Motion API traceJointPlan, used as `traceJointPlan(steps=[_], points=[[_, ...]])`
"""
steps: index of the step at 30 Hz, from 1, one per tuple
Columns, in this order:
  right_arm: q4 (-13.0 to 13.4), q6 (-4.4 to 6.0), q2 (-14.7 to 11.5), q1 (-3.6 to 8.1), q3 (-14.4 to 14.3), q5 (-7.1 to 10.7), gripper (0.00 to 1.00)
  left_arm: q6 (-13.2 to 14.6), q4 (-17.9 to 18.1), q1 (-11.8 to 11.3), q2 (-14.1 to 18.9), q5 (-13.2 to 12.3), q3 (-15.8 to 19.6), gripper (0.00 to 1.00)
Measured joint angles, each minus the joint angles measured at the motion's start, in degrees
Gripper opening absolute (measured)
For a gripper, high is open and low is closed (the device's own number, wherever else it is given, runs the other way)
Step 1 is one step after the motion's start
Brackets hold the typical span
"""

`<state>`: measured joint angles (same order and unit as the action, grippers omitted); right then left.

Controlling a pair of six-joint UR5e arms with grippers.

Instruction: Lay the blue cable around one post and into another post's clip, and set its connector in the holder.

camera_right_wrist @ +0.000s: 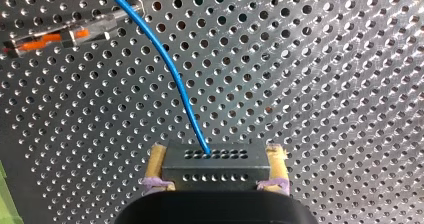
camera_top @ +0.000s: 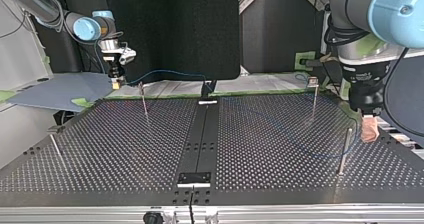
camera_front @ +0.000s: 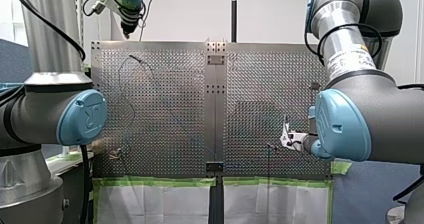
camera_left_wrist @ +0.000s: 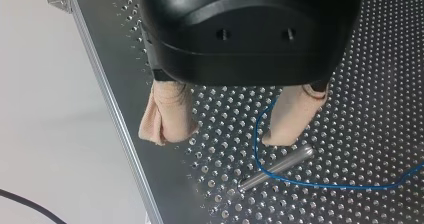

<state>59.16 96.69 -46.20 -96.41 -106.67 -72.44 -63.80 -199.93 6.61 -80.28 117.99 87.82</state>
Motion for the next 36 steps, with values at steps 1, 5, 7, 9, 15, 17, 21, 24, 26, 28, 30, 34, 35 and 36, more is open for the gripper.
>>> traceJointPlan(steps=[1, 5, 7, 9, 15, 17, 21, 24, 26, 28, 30, 34, 35, 36], points=[[0.0, 0.00, 0.0, 0.00, 0.0, 0.00, 0.00, 0.0, 0.0, 0.0, 0.0, 0.0, 0.0, 1.00], [0.0, -0.09, 0.0, -0.02, 0.0, 0.01, 0.00, 0.0, 0.0, 0.0, 0.0, 0.0, 0.0, 1.00], [-0.1, -0.14, 0.0, -0.01, 0.0, 0.01, 0.00, 0.0, 0.0, 0.1, 0.0, 0.0, 0.0, 1.00], [-0.1, -0.16, 0.0, -0.02, 0.0, 0.01, 0.00, 0.0, 0.0, 0.1, 0.0, 0.0, 0.0, 1.00], [-0.1, -0.24, 0.0, -0.02, 0.0, 0.01, 0.00, 0.0, 0.0, 0.2, 0.0, 0.5, 0.0, 1.00], [-0.2, -0.27, -0.1, -0.03, 0.0, 0.01, 0.00, -0.2, 0.0, 0.3, 0.0, 0.5, 0.0, 1.00], [-0.3, -0.39, -0.1, -0.02, 0.0, 0.01, 0.00, -1.3, 0.2, 0.9, 0.5, -0.6, 0.8, 1.00], [-0.3, -0.42, -0.1, -0.03, 0.0, 0.01, 0.00, -2.7, 1.1, 1.7, 1.6, -1.9, 2.1, 1.00], [-0.3, -0.43, -0.1, -0.03, 0.0, 0.01, 0.00, -3.8, 2.0, 2.4, 2.6, -3.0, 3.1, 1.00], [-0.3, -0.44, -0.1, -0.03, 0.0, 0.01, 0.00, -4.9, 3.1, 3.4, 3.7, -4.1, 4.3, 1.00], [-0.4, -0.44, -0.1, -0.03, 0.0, -0.02, 0.00, -5.9, 4.2, 4.4, 4.7, -5.1, 5.3, 1.00], [-0.5, -0.70, -0.2, -0.04, 0.1, -0.08, 0.00, -8.3, 6.5, 6.7, 5.1, -6.6, 7.7, 1.00], [-0.6, -0.88, -0.2, -0.05, 0.2, -0.14, 0.00, -8.8, 7.0, 7.3, 4.8, -6.5, 8.2, 1.00], [-0.8, -1.14, -0.3, -0.05, 0.2, -0.29, 0.00, -9.3, 7.5, 7.8, 4.5, -6.3, 8.7, 1.00]])
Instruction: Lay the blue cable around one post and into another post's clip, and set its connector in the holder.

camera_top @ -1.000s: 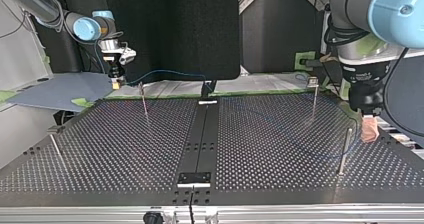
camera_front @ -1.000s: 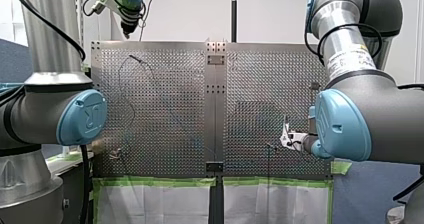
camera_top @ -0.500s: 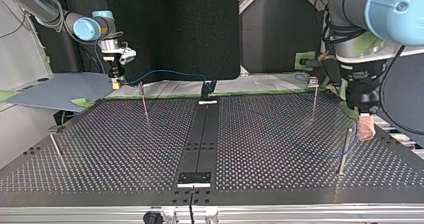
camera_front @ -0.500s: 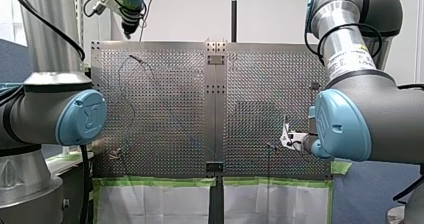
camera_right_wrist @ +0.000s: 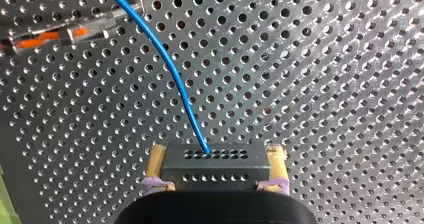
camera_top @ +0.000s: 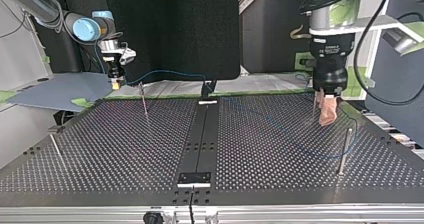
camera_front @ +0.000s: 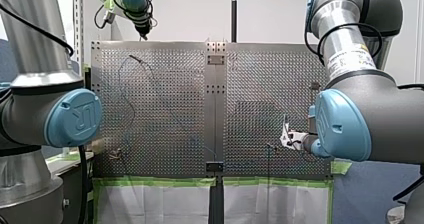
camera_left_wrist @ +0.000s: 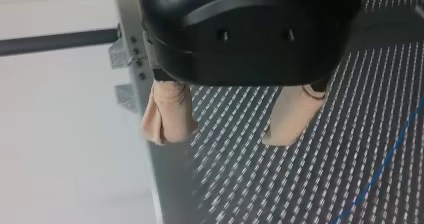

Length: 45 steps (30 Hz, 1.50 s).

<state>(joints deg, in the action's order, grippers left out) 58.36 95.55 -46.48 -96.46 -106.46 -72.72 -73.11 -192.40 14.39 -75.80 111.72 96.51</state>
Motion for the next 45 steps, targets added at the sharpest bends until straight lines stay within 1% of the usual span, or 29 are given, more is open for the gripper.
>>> traceJointPlan(steps=[6, 9, 19, 23, 26, 30, 36, 40, 42, 45], points=[[-1.1, -1.25, -0.2, -0.06, 0.0, -1.39, 0.00, -3.2, 3.2, 3.2, -2.9, 2.7, 3.2, 1.00], [-1.7, -1.89, -0.2, -0.04, 0.0, -1.63, 0.00, -4.8, 4.8, 4.8, -4.5, 4.3, 4.8, 1.00], [-2.3, -2.64, -0.3, 0.14, 0.0, -1.80, 0.00, -10.3, 10.2, 10.3, -10.0, 9.7, 10.3, 1.00], [-2.4, -2.85, -0.3, 0.09, 0.0, -1.88, 0.00, -12.3, 12.3, 12.3, -12.0, 11.3, 12.3, 1.00], [-2.6, -2.88, -0.4, 0.02, 0.0, -1.89, 0.00, -13.9, 13.9, 13.9, -13.6, 11.4, 14.0, 1.00], [-2.8, -2.99, -0.5, 0.00, 0.0, -1.90, 0.00, -16.1, 16.1, 16.1, -15.8, 10.9, 16.1, 1.00], [-3.2, -3.39, -0.6, 0.37, 0.0, -1.87, 0.00, -19.4, 19.3, 19.4, -19.0, 9.2, 19.4, 1.00], [-3.2, -3.33, -0.6, 0.47, 0.0, -1.89, 0.00, -21.4, 21.4, 21.4, -21.1, 8.3, 21.3, 1.00], [-3.2, -3.29, -0.6, 0.47, 0.0, -1.90, 0.00, -22.2, 22.2, 22.2, -21.9, 7.7, 21.5, 1.00], [-3.3, -3.28, -0.6, 0.50, 0.0, -1.90, 0.00, -23.6, 23.6, 23.6, -23.3, 6.5, 20.9, 1.00]])
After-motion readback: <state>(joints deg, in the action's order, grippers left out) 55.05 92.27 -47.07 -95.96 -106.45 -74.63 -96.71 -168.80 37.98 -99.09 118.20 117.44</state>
